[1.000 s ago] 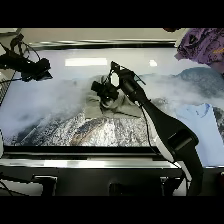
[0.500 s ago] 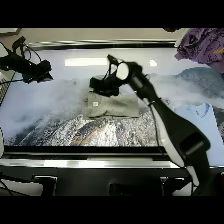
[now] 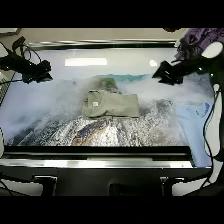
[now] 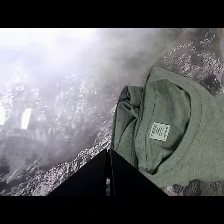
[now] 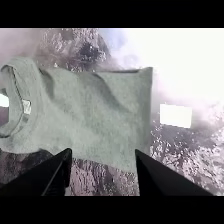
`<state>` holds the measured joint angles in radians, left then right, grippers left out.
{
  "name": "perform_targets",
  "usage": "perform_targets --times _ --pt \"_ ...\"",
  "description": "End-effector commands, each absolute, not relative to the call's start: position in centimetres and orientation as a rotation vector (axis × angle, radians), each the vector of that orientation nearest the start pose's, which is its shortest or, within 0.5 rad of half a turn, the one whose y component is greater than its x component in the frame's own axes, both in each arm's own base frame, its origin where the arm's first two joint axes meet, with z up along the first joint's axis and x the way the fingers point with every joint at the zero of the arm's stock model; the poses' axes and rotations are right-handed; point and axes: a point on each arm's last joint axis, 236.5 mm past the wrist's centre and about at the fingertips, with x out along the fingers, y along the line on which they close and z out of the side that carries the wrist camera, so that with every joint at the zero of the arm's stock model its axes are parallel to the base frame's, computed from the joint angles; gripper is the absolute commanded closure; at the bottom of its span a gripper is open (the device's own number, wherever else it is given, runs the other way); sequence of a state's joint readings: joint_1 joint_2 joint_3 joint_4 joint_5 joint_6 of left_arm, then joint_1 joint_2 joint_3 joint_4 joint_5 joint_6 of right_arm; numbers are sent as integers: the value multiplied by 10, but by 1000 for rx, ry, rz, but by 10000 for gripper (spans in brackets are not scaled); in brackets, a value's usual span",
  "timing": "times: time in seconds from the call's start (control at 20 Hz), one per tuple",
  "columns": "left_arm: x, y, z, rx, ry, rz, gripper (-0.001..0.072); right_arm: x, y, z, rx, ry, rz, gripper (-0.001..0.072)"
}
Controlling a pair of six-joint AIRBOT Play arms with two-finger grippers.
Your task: Fold the clothes and pants, and hang the long-sleeved shirts on hangers.
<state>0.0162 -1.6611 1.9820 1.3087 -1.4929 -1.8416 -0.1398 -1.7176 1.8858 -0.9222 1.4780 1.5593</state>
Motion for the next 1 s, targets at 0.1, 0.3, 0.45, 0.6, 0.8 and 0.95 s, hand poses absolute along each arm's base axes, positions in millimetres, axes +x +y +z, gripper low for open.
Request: perform_targets --times 0.1,0.3,0.45,0.6,0.8,0.95 --pt "490 -52 121 -416 1189 -44 691 476 57 11 773 1345 554 253" --pt "490 -52 121 -416 1189 -44 691 474 90 -45 867 1435 626 253" --pt "490 -52 121 -417 1189 -44 691 475 115 -66 891 1461 661 254" --pt "490 -52 121 -417 1189 -44 691 475 136 -82 841 1480 660 314" --pt "490 -52 121 -417 1189 -44 691 475 157 -93 778 1496 632 347" --pt "490 -52 121 -417 1189 -44 691 471 171 -92 763 1506 657 605"
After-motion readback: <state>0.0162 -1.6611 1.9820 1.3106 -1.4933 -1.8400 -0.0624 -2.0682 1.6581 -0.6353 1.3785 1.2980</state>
